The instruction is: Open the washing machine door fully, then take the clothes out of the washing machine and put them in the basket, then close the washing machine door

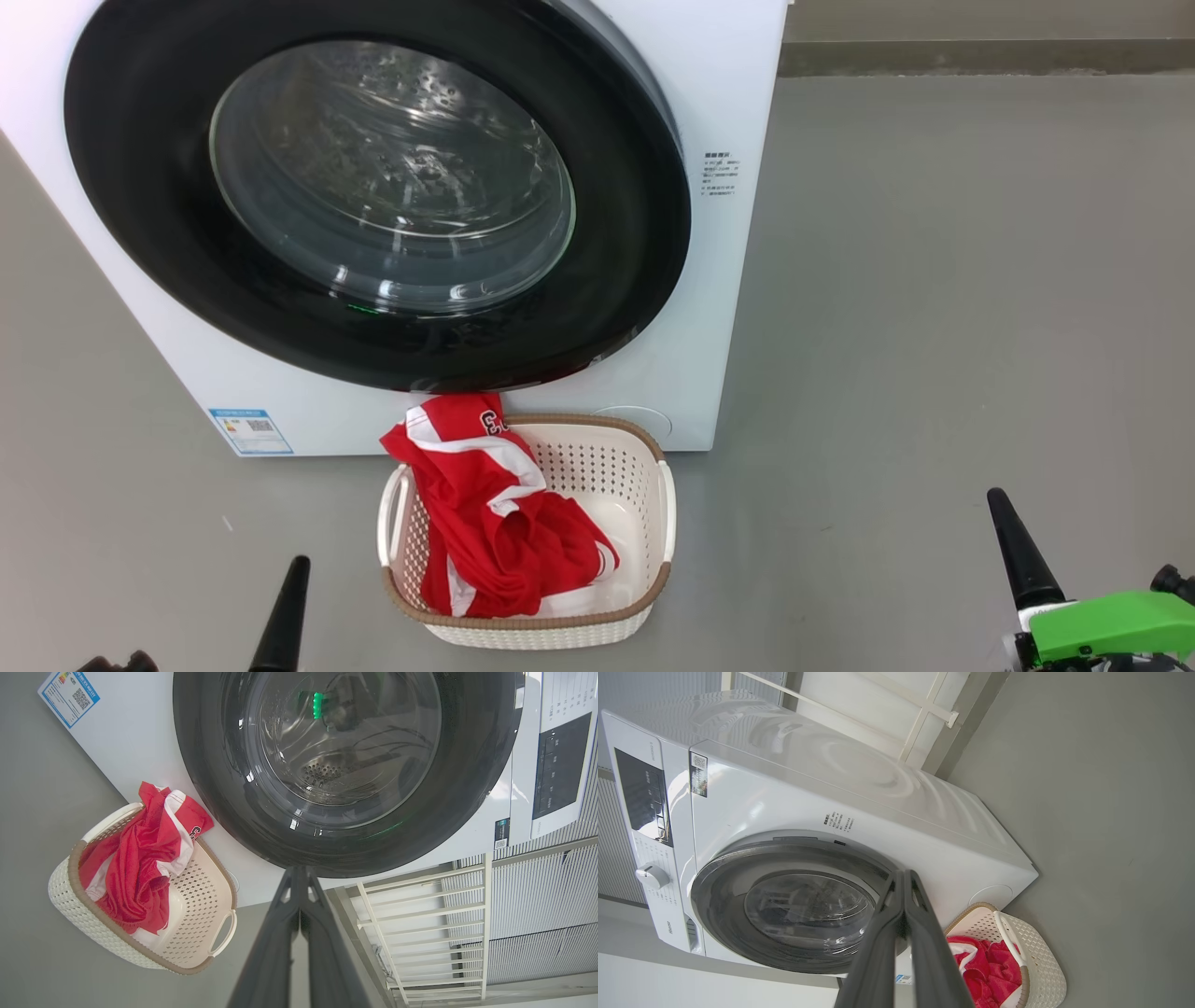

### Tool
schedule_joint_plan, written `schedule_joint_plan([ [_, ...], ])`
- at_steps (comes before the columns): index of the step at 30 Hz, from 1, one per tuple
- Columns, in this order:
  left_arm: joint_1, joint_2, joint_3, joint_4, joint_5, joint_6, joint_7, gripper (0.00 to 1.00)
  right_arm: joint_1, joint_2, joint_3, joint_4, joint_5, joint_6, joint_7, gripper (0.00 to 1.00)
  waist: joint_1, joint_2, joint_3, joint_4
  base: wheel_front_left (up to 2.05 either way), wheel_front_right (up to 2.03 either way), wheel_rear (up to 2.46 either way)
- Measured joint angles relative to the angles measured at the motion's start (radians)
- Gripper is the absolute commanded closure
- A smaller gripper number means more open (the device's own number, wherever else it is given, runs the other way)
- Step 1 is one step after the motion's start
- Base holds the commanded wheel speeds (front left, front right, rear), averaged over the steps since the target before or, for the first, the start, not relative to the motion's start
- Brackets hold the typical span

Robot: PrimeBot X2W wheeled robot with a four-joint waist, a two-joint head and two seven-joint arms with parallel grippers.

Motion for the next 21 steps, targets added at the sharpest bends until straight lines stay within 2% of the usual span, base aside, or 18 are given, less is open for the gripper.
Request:
schedule_joint_plan([
  [21,-0.040,-0.015,0.022,-0.002,-0.218,0.000,0.062,1.00,-0.056,-0.005,-0.003,0.007,0.212,0.000,0.062,1.00,-0.0001,0.0000,0.002,-0.002,0.00,0.00,0.00],
])
